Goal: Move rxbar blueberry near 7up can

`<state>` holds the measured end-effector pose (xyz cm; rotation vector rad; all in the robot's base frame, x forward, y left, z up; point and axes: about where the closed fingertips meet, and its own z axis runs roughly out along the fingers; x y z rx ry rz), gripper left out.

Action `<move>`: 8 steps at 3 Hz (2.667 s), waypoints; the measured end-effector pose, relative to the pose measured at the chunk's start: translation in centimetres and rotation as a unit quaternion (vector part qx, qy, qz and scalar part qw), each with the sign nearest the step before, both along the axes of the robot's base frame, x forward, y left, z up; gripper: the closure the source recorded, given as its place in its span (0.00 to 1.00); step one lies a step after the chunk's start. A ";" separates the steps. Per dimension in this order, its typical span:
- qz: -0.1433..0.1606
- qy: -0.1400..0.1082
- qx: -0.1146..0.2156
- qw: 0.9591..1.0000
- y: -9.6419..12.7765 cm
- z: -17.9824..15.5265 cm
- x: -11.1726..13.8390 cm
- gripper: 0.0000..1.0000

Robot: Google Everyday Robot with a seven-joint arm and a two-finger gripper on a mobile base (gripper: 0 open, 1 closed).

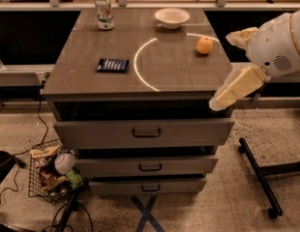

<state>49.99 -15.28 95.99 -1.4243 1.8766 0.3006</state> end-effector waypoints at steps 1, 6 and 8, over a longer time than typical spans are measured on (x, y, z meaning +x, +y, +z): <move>0.000 0.000 0.000 1.000 0.0 0.0 0.0 0.00; 0.042 -0.105 0.123 0.986 11.8 2.3 16.3 0.00; 0.094 -0.062 0.160 0.981 20.4 -2.7 21.1 0.00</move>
Offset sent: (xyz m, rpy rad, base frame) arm 0.0506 0.0318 0.0180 0.1194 -0.1321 0.0488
